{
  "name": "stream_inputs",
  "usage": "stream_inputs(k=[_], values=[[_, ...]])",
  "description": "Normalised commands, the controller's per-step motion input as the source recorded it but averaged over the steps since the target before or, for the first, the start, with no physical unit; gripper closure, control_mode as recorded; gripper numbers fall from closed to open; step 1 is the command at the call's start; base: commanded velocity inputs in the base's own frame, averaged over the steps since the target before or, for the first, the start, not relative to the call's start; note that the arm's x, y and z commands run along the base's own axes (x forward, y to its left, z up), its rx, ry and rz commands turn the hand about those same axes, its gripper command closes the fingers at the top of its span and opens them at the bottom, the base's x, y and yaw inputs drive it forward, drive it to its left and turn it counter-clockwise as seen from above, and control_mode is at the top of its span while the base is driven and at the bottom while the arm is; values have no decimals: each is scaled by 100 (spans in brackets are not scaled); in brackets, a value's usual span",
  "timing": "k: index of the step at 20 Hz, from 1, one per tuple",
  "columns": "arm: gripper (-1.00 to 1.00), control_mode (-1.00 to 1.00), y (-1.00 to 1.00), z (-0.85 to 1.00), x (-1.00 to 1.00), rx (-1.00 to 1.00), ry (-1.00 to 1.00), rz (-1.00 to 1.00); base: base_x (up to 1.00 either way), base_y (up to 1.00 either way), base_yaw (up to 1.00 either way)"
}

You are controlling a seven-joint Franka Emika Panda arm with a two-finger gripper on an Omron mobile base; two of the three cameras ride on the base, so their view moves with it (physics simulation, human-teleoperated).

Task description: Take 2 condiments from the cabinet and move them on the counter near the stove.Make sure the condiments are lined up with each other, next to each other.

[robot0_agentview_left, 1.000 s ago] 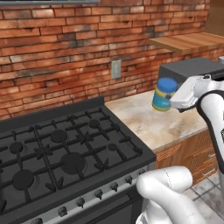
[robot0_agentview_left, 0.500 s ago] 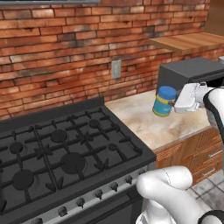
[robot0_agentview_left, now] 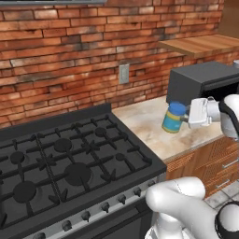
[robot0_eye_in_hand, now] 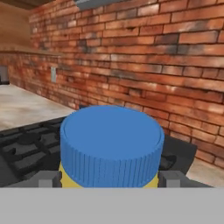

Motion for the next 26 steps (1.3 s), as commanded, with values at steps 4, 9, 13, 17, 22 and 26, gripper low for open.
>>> stream_inputs(k=[4,9,13,17,22,26], values=[[100,-100,0,-48,39,0,3,8,0,0,0],[100,-100,0,-46,47,0,3,6,0,0,0],[100,-100,0,-46,44,0,2,3,0,0,0],[100,-100,0,-44,45,0,3,3,0,0,0],[100,-100,0,-39,43,0,1,2,0,0,0],[100,-100,0,-34,39,0,0,3,0,0,0]])
